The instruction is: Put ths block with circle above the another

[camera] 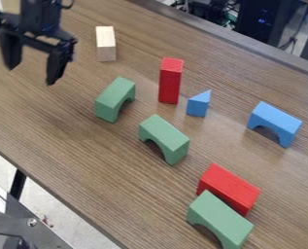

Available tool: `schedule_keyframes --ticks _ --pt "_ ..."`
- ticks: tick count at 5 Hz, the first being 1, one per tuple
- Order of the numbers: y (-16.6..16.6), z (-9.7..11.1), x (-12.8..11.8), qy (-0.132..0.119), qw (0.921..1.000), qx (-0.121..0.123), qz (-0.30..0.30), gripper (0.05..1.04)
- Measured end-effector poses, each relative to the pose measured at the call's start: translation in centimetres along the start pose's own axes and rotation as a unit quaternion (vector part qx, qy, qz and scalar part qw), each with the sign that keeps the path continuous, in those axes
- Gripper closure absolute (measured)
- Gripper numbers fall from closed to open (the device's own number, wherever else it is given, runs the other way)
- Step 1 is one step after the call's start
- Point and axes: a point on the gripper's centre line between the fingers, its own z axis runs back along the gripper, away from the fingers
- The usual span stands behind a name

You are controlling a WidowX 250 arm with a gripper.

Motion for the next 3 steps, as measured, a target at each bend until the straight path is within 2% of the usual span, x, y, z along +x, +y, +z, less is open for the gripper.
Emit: schedule_keyframes --ticks 1,2,3 --pt "-0.3 0.6 1.5 -0.02 0.9991 0.002 -0.038 0.085" --pt "-0.9 0.7 1.7 -0.027 0.997 -0.018 -0.07 0.085" --pt "-1.8 0.6 2.1 -0.045 0.9929 -0.043 -0.102 0.085"
